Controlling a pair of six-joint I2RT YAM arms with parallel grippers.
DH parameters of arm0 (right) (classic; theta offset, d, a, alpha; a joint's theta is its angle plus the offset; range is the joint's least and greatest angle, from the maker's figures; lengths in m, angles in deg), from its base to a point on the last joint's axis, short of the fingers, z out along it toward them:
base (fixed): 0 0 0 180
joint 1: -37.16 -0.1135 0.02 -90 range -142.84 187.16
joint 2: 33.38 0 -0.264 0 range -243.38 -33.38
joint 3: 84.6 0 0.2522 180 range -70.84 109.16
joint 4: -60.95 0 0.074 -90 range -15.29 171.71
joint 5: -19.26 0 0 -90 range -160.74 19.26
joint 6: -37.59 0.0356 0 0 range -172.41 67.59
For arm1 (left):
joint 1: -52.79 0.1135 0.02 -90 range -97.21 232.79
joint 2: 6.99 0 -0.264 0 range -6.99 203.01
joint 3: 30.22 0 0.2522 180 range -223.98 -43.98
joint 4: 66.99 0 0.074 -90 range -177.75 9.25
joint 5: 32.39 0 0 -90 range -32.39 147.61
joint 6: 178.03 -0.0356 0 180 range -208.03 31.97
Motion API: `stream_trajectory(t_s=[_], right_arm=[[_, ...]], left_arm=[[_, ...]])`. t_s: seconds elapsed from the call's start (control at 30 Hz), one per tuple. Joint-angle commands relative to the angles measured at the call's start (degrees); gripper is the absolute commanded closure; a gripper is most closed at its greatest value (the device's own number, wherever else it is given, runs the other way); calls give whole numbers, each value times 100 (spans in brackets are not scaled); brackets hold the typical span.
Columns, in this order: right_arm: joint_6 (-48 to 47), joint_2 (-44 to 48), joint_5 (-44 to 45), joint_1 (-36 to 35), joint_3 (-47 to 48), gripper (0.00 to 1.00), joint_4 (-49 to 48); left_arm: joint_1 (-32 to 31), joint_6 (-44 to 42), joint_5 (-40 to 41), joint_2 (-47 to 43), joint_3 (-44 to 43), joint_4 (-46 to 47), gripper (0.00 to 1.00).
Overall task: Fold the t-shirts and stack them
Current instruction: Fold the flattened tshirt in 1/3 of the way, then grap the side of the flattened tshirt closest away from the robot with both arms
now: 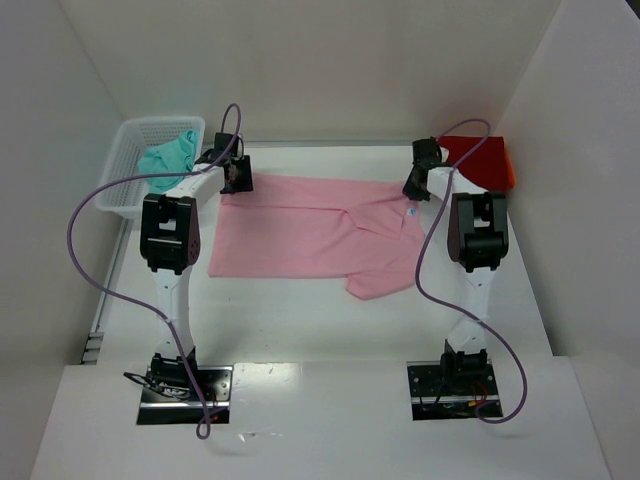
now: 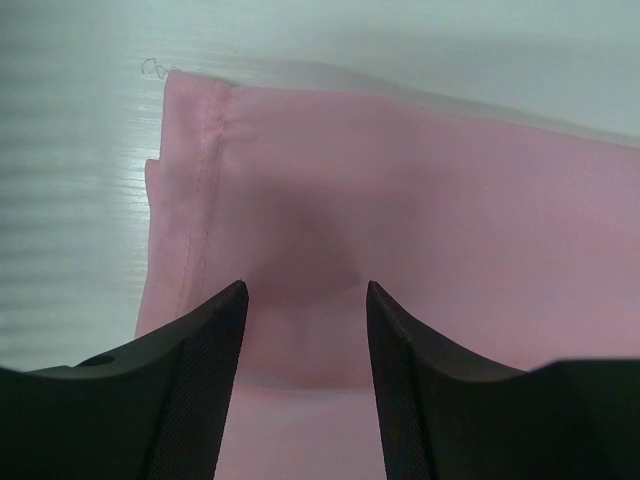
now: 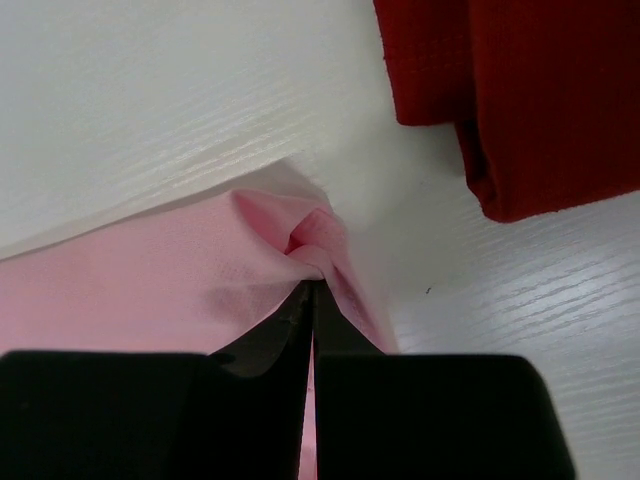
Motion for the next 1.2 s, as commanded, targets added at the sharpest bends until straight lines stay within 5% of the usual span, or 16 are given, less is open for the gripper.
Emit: stream_trajectory(t_s=[0.0,0.13,0.3,0.5,0.57,0.77,1.0,1.17], right_arm=[[-163,146,440,-16,-21,94,320],[-277,392,107,-16,-74,92,66],[-462,1508,-1167,-16,-259,68,-734],[-462,2582,-1327,-16,-135,11,-418],[-218,3081,-1204,-16,-617,0,-199],[916,4637,-1503,-16,-2910,0,91],[1794,5051,-1047,-778,-3387,0,1732],[2420,5051,-888,-1571,-3738,0,2034]], left_arm=[[86,-91,127,110,-230,-71,41],[86,-91,-22,57,-335,-71,36],[86,-223,-400,-470,-335,-10,24],[-213,-452,-488,-2130,560,70,5],[-292,-373,-436,-2508,814,-324,4],[-292,-250,-935,-3590,1887,-1002,1],[-414,-178,-2403,-3951,2960,-1108,1],[-862,-890,-4010,-3635,2855,-1179,2]])
